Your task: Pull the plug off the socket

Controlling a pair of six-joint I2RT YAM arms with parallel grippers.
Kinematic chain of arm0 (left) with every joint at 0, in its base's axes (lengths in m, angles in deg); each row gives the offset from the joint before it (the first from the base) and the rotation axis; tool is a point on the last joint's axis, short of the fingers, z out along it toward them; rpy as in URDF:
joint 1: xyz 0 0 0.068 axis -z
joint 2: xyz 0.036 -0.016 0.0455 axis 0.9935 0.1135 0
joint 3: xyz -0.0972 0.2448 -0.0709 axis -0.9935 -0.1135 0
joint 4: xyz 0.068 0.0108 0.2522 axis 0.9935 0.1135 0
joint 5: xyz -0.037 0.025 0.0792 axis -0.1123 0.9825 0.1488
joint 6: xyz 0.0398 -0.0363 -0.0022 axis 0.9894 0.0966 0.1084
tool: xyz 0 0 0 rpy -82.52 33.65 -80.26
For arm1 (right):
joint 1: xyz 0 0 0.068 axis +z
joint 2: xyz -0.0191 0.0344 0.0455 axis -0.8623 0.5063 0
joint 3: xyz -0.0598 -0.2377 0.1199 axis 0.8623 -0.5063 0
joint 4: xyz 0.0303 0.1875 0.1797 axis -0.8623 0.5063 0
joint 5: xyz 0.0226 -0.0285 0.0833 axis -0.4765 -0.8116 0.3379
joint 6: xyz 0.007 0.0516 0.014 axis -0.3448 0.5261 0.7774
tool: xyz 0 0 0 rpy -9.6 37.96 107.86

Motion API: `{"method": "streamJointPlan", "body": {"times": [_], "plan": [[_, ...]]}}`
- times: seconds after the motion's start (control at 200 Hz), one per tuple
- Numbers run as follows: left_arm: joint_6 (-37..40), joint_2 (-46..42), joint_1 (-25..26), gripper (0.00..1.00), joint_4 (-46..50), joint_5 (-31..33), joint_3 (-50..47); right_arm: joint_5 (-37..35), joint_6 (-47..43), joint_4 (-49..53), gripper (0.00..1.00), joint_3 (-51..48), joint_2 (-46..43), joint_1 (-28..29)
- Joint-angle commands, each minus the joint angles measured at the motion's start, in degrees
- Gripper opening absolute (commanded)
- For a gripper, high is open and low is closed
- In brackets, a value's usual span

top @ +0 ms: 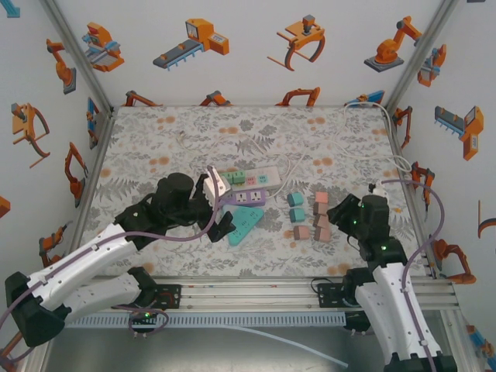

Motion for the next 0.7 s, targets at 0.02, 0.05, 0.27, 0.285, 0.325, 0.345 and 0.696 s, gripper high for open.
{"method": "streamJointPlan", "body": {"times": [0.02, 0.05, 0.27, 0.285, 0.325, 0.345, 0.696], "plan": [[-1.94, -1.61, -0.41, 0.97, -2.02, 7.48, -0.38, 4.56, -14.65, -5.82, 0.48, 6.89, 5.08, 0.68], [-2.37, -1.75, -0.72, 0.97, -2.19, 8.38, -0.44, 5.57, -16.95, -7.15, 0.48, 8.2, 6.62, 1.2], [-14.37, -0.55, -10.01, 0.97, -2.84, 7.69, -0.05, 11.76, -38.07, -12.91, 0.47, 18.85, 18.42, 9.72], [-15.56, -0.51, -10.78, 0.96, -2.94, 7.67, -0.04, 11.87, -39.23, -13.22, 0.47, 19.59, 19.26, 10.61], [-17.72, -0.19, -12.52, 0.95, -2.98, 8.04, -0.04, 11.88, -42.12, -13.99, 0.47, 21.49, 21.55, 12.82], [-18.7, -0.02, -13.3, 0.94, -2.9, 8.45, -0.01, 11.65, -43.21, -14.39, 0.47, 22.52, 22.75, 13.99], [-26.96, 6.3, -27.14, 0.91, -1.8, 5.84, 0.95, 13.44, -58.41, -13.08, 0.47, 42.49, 47.94, 26.63]]}}
